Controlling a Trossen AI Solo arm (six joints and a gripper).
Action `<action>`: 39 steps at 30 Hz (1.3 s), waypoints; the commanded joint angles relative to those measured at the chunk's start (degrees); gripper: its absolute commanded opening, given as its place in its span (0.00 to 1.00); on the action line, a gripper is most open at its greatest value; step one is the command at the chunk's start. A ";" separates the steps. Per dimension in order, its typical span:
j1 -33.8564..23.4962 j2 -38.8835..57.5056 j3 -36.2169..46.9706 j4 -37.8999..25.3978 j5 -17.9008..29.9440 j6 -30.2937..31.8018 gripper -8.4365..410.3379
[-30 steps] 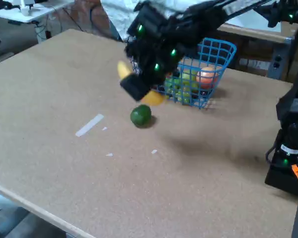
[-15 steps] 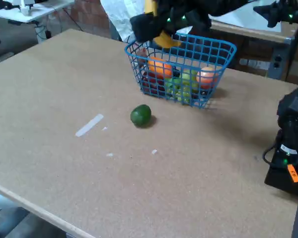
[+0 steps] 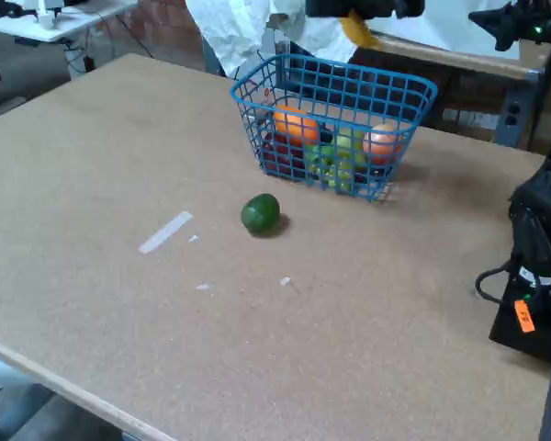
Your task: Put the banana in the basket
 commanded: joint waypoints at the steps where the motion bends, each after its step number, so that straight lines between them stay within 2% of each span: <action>1: -2.36 14.43 21.38 -20.33 -0.66 1.31 0.04; 7: -2.32 26.18 41.81 -43.08 -8.50 4.07 0.04; 12: -2.08 32.54 53.88 -53.70 -13.99 5.49 0.04; 15: -1.79 34.34 58.34 -58.40 -15.63 5.92 0.04; 24: -1.07 33.64 59.89 -67.36 -15.32 6.10 0.04; 32: -1.07 33.70 59.89 -70.27 -15.26 7.10 0.05; 39: -1.07 33.88 59.87 -70.27 -14.73 7.23 0.19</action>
